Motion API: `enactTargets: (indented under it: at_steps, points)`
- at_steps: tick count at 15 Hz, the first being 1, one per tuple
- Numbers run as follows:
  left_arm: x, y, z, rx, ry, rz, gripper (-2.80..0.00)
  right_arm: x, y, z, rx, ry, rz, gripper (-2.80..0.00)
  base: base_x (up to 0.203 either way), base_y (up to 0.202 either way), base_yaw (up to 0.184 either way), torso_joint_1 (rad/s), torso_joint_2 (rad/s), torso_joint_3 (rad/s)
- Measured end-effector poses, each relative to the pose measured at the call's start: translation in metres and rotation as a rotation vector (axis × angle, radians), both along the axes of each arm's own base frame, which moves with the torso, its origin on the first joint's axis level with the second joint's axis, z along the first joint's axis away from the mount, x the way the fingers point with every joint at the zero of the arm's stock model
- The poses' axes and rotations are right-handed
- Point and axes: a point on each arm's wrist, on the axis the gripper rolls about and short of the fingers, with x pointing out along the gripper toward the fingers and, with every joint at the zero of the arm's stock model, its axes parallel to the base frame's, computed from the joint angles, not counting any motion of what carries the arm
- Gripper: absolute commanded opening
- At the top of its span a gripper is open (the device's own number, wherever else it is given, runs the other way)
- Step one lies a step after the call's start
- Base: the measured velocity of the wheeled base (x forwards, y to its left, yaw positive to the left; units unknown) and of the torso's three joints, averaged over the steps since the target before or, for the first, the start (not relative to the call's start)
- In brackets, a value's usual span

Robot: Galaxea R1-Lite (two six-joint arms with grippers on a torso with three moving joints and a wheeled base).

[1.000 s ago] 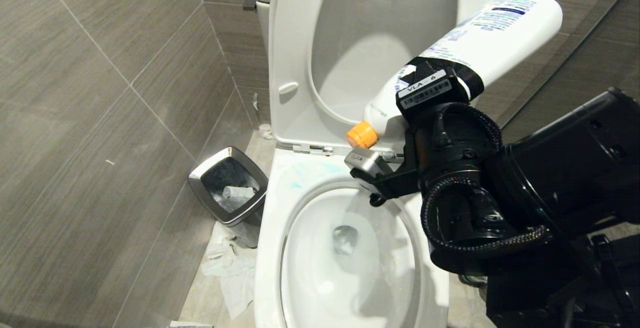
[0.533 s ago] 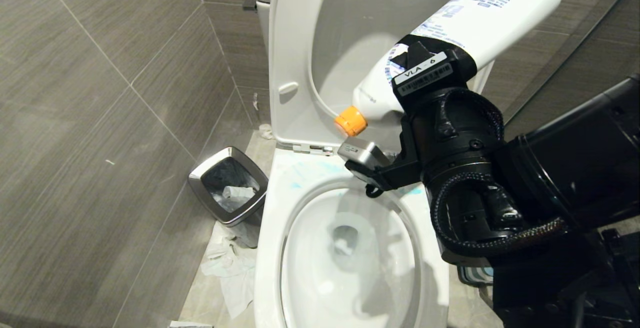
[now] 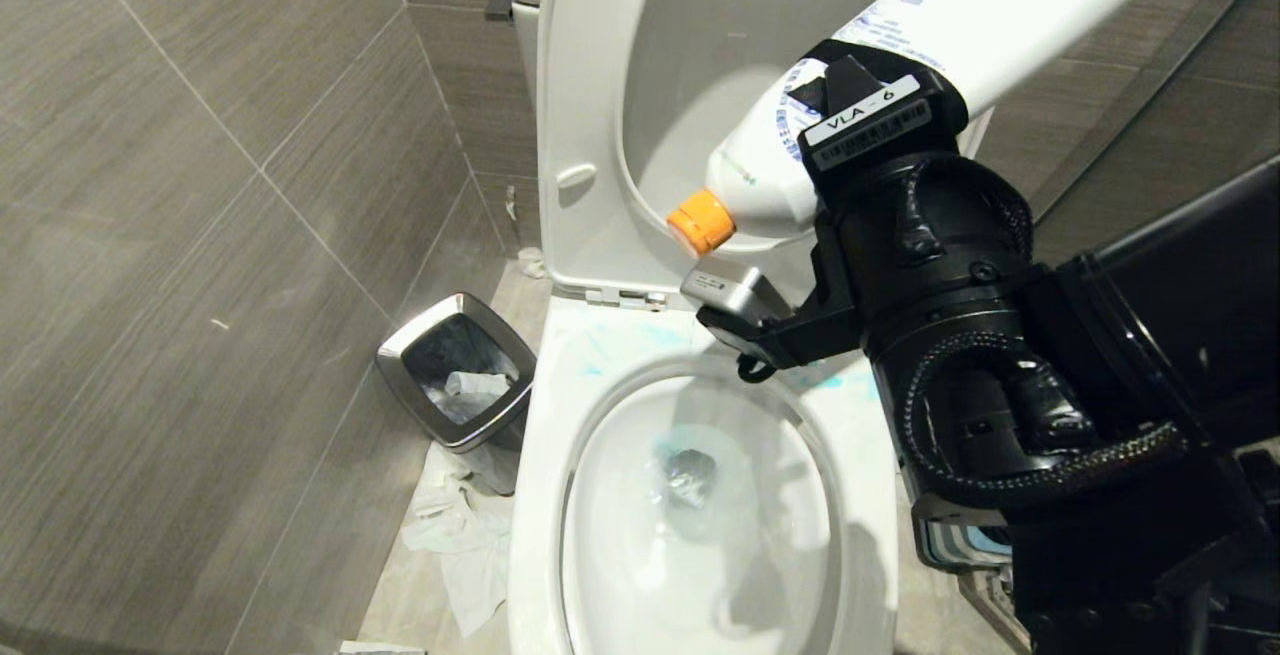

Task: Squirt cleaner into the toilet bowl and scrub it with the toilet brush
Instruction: Pour in the cleaning agent

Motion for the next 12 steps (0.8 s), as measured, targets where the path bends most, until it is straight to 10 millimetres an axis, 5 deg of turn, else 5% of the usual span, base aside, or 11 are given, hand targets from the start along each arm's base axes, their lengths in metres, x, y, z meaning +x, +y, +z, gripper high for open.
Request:
enactTargets:
  at_steps: [12]
  points:
    - [0.0000,0.0000,0.0000,0.001,0.000,0.000,-2.80,-0.0096,-0.0069,0.0023,0.023,0.031,-0.025,-2.80,0.000,0.000,0.000,0.000,0.00,0.000]
